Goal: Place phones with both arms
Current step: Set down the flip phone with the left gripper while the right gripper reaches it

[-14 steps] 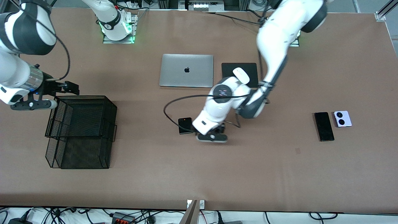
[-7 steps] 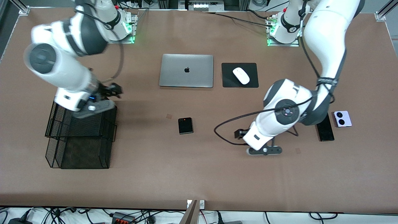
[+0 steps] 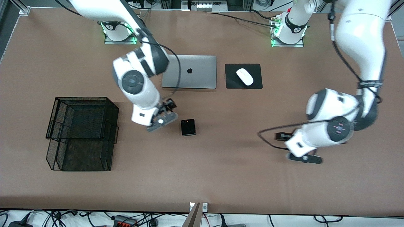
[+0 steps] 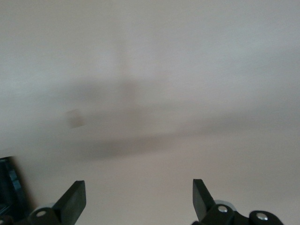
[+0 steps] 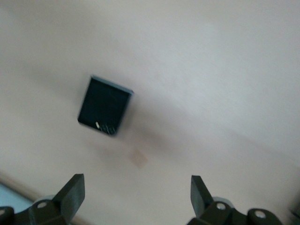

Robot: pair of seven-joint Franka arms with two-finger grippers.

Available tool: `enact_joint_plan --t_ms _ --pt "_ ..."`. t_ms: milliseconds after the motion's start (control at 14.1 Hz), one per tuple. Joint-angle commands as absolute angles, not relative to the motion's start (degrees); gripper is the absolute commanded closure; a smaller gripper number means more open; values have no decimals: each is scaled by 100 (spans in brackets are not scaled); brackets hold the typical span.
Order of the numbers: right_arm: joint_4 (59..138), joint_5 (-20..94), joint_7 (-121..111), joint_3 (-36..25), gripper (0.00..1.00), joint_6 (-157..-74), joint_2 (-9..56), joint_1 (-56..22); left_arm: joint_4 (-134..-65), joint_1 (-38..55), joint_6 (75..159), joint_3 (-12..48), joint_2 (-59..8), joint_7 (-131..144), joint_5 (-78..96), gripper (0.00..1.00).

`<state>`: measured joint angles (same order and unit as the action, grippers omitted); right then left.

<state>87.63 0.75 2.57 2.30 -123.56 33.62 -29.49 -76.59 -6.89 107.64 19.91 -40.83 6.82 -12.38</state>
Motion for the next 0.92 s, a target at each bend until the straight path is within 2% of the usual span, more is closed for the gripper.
enact_joint_plan --t_ms 0,142,425,709,850 --pt "8534 132 938 176 0 -12953 3866 -3207 -8462 -869 10828 1697 -3569 221 -1204 0" --pt "8534 123 1247 167 0 -13314 4086 -3365 -8490 -1133 10828 1574 -3559 -322 -1204 0" --pt "8534 149 1450 176 0 -14262 4490 -3506 -8473 -1143 10881 951 -3595 -817 -994 0" --pt "8578 88 1950 150 0 -14344 4684 -3568 -8490 -1151 11205 511 -3612 -1027 -844 0" --pt "8613 88 2004 123 0 -14309 4693 -3586 -8682 -1151 11512 492 -3560 -1631 -835 0"
